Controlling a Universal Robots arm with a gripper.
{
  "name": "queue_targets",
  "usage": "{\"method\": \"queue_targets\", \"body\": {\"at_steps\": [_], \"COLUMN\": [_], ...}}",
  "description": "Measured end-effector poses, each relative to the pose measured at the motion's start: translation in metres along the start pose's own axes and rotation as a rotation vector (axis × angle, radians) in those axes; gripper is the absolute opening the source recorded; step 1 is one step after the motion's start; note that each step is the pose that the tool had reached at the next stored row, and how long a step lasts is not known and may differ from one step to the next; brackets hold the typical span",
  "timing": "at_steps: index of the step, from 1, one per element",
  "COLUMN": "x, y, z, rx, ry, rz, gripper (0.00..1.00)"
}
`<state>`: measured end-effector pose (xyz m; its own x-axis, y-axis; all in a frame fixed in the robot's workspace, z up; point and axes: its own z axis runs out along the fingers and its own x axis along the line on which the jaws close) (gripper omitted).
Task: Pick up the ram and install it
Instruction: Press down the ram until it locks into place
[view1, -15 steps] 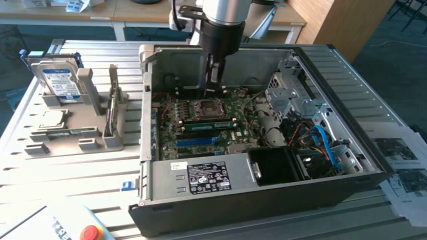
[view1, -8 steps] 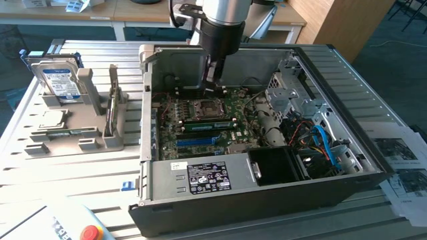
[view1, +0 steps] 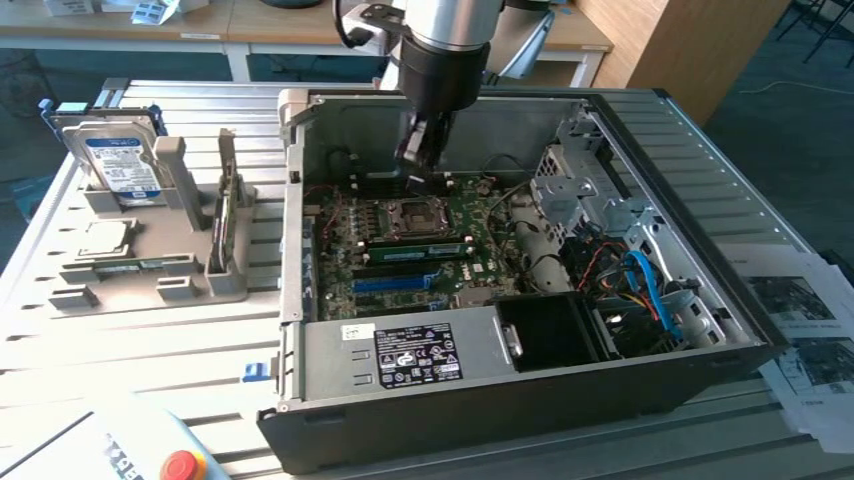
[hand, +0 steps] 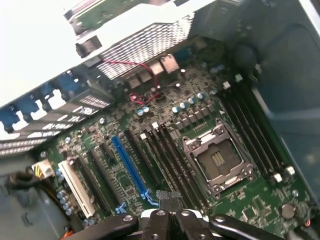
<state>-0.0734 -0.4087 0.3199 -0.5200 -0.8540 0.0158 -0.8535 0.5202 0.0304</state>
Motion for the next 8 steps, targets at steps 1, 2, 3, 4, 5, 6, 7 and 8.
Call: {"method": "queue_targets", "body": {"at_steps": [1,2,3,4,5,6,7,8], "x": [0.0,0.0,0.0,0.0,0.0,0.0,0.0,0.0], "y": [0.0,0.0,0.0,0.0,0.0,0.0,0.0,0.0], "z": [0.0,0.0,0.0,0.0,0.0,0.0,0.0,0.0], "rx": [-0.0003,-0.0006,-0.0008,-0.0011,-0.0014,-0.0017,-0.002,-0.0022], "ry": [-0.0005,-0.0011,-0.0017,-0.0022,-0.0028,-0.0033,-0.0039,-0.0043], "rz": [0.018,0.036,0.054,0.072,0.091,0.109,0.126,0.143], "gripper": [0.1,0.1,0.1,0.1,0.1,0.1,0.1,0.1]}}
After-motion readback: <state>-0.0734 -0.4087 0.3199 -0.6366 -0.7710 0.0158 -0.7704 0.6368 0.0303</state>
